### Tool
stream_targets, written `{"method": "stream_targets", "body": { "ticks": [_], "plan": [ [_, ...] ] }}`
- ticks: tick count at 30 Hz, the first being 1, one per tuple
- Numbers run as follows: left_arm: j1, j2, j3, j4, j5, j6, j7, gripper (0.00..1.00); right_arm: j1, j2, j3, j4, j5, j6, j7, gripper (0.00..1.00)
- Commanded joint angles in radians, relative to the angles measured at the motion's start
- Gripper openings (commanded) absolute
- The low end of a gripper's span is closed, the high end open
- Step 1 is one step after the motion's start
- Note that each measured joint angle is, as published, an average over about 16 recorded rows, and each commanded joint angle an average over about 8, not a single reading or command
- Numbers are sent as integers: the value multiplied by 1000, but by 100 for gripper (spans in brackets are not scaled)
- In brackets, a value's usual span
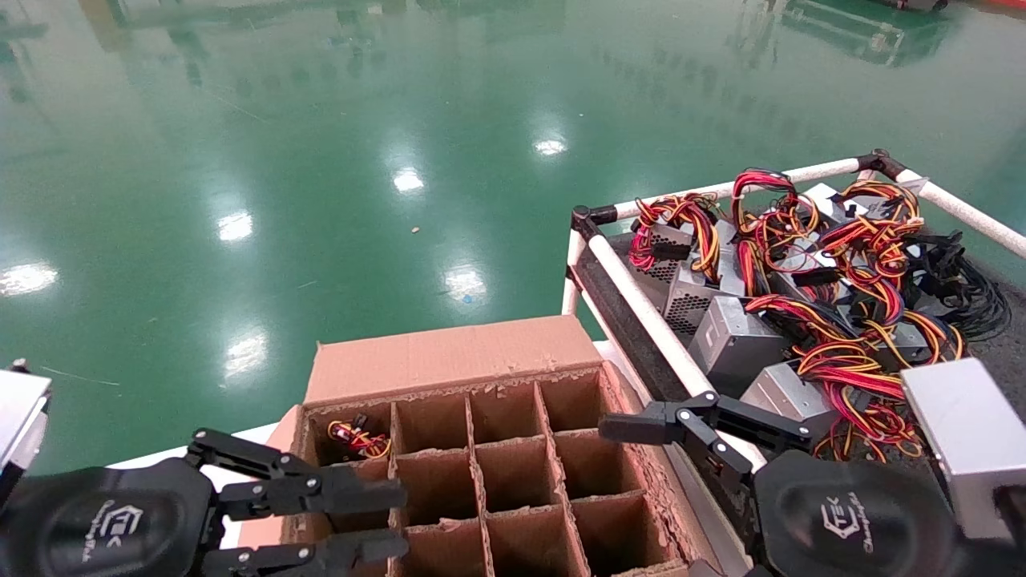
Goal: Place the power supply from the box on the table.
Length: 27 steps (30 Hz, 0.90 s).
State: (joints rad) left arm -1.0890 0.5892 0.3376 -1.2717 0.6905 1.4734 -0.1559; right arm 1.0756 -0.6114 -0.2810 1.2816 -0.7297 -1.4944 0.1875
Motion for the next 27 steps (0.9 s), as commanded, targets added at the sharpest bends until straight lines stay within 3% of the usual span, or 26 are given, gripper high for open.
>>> {"method": "stream_targets", "body": {
  "ticks": [1, 13, 14, 20, 22, 27],
  "plan": [
    [0, 0, 0, 0, 0, 0, 0, 0, 0, 0, 0, 0, 0, 0, 0, 100],
    [0, 0, 0, 0, 0, 0, 0, 1, 0, 0, 0, 0, 0, 0, 0, 100],
    [0, 0, 0, 0, 0, 0, 0, 6, 0, 0, 0, 0, 0, 0, 0, 100],
    [0, 0, 0, 0, 0, 0, 0, 81, 0, 0, 0, 0, 0, 0, 0, 100],
    [0, 0, 0, 0, 0, 0, 0, 100, 0, 0, 0, 0, -1, 0, 0, 100],
    [0, 0, 0, 0, 0, 0, 0, 100, -3, 1, -6, -5, -14, 5, 2, 100]
  ]
}}
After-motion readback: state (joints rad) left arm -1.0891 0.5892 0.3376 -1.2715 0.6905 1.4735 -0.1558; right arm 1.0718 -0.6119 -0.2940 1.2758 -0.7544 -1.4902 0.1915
